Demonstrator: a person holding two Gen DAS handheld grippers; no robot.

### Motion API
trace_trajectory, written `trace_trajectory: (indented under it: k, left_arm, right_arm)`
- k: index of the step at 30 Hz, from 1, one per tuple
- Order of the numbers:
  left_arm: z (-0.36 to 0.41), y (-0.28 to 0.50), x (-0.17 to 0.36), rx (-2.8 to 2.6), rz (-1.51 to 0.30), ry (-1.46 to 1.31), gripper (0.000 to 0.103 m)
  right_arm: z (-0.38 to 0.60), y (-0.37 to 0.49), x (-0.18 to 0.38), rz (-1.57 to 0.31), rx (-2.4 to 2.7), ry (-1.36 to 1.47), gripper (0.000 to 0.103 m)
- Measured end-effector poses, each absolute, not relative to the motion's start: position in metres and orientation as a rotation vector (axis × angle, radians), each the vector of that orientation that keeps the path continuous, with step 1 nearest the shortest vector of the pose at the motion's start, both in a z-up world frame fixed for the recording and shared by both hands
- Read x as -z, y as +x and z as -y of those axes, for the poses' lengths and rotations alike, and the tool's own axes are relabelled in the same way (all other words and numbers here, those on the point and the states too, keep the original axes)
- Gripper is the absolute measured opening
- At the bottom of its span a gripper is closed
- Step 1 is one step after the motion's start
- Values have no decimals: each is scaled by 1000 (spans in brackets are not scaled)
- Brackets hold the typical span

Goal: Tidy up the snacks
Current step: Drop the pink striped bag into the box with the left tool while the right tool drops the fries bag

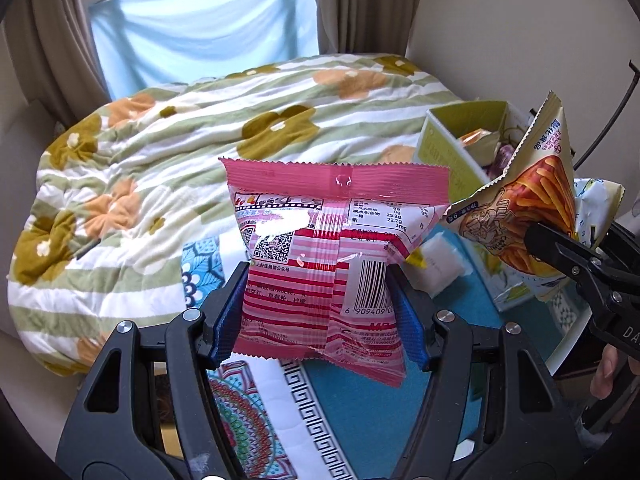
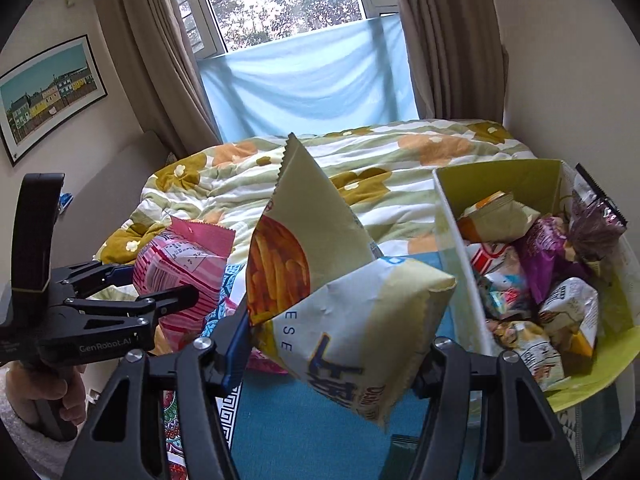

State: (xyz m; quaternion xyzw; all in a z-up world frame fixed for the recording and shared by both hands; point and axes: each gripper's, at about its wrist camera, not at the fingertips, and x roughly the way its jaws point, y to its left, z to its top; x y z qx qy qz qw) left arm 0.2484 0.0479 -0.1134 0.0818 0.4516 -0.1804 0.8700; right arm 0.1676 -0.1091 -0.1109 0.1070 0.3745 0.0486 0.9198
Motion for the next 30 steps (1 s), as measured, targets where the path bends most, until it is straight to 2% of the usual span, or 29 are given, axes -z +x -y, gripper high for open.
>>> trace_trajectory:
  k: [11,18,24,26,28,29,30]
  left_arm:
    - [98,245,68,456,-889,137,63]
    - [191,257,88,457,-932,148,63]
    - [238,262,120,423,-1012,141,63]
    - [247,264,127,408,-1027,141,67]
    - [253,265,132,384,-1034,158,88]
    - [254,264,132,371,-1026,166,102]
    - [255,262,130,371,-1013,165,103]
  right_arm:
    - [230,145,64,-730,-12,203,57]
    - [300,142,71,-761,7,211,57]
    - [347,139,84,-804,-14,214,57]
    - [358,141,89,-818,-19,209,57]
    - [366,141,92,-830,-25,210,57]
    - [369,141,94,-835,-27,210,57]
    - [372,142,95,-838,-29,210,57]
